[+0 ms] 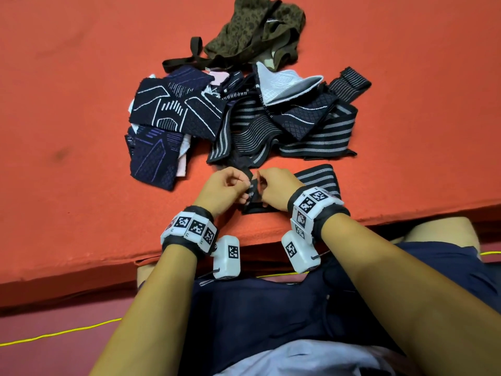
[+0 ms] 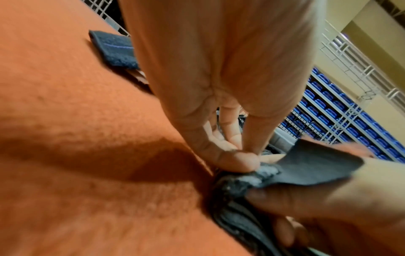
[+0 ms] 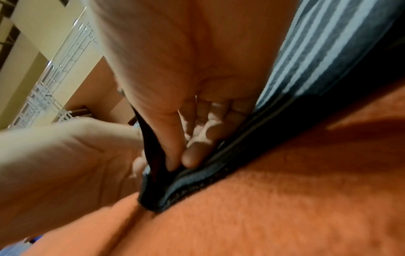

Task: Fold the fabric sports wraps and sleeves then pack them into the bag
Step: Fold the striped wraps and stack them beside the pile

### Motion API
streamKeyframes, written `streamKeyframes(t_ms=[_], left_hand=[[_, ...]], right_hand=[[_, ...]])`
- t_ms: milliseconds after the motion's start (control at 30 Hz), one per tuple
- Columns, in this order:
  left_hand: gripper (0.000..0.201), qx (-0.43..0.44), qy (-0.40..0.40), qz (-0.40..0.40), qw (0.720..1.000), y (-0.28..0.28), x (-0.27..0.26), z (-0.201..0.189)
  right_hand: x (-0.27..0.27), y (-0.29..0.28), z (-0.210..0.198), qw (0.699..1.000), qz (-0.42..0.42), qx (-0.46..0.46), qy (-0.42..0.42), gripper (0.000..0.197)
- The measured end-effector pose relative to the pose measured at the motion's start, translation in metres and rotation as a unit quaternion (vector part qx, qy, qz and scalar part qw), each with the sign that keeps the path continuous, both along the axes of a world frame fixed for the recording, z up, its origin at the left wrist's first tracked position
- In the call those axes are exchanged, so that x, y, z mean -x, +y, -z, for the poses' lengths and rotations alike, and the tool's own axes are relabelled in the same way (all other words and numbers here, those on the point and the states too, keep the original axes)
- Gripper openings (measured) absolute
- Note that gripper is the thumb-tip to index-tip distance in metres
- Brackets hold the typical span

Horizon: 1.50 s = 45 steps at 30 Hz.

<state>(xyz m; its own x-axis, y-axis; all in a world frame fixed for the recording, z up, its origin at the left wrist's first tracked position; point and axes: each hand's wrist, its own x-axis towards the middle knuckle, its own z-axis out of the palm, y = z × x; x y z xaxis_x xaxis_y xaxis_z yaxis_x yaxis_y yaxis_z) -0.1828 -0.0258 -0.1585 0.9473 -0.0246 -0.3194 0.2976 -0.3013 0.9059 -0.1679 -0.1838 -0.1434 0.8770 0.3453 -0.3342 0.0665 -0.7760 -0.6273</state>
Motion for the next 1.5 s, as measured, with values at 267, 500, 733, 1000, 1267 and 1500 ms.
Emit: streamKeyframes(t_ms=[267, 500, 733, 1000, 1267, 1500], left_hand=[[0.027, -0.074, -0.006, 0.001, 0.997, -0.001, -0.009, 0.020], [0.020, -0.068, -0.004, -0.011, 0.998, -0.003, -0.009, 0.023], [0.038, -0.102, 0.004, 0.033, 0.994, 0.005, -0.011, 0.020], [0.046, -0.163, -0.001, 0.027, 0.986, -0.005, -0.015, 0.017], [0.044, -0.203, -0.001, 0.017, 0.979, -0.007, -0.015, 0.012], [0.037, -0.170, 0.044, 0.037, 0.984, -0.007, -0.013, 0.012]], right_hand=[[0.000, -0.020, -0.017, 0.990, -0.032, -0.079, 0.116, 0.055], [-0.010, -0.021, 0.002, 0.996, 0.042, -0.050, 0.061, 0.056], [-0.008, -0.014, 0.005, 0.996, 0.088, 0.005, -0.004, 0.051], [-0.011, -0.014, 0.002, 0.989, 0.087, 0.108, -0.049, 0.049], [-0.009, -0.013, -0.007, 0.987, 0.080, 0.126, -0.068, 0.019], [-0.010, -0.016, -0.001, 0.990, 0.067, 0.125, -0.002, 0.016]])
